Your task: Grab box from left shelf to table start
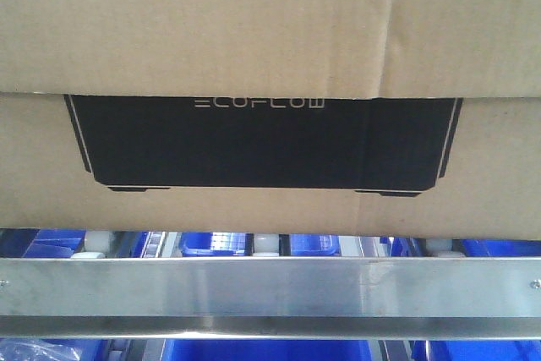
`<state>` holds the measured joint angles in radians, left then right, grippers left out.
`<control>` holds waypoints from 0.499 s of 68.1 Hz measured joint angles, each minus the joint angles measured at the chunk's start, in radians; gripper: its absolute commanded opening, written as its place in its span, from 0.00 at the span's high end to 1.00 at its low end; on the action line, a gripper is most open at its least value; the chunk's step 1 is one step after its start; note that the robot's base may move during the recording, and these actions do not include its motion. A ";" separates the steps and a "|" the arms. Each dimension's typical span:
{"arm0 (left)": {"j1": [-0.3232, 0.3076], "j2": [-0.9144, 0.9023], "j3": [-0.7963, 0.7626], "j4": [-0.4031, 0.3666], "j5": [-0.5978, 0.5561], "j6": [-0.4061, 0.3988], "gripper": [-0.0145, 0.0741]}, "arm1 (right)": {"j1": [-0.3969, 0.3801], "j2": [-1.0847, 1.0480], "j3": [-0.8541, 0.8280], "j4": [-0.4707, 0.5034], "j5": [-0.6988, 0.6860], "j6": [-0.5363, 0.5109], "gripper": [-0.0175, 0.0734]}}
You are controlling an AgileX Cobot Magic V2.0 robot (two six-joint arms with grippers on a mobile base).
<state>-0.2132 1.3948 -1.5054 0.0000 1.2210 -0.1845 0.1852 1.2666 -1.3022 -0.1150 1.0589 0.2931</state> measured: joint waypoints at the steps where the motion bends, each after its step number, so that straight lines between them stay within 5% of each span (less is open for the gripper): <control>1: 0.000 0.000 0.000 0.000 0.000 0.000 0.95 | 0.000 0.000 0.000 0.000 0.000 0.000 0.74; 34: 0.000 0.001 0.000 0.000 -0.013 0.000 0.95 | 0.000 0.000 0.000 0.000 0.000 0.000 0.74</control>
<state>-0.2132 1.3955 -1.5054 0.0000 1.2078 -0.1845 0.1852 1.2666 -1.3022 -0.1150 1.0589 0.2931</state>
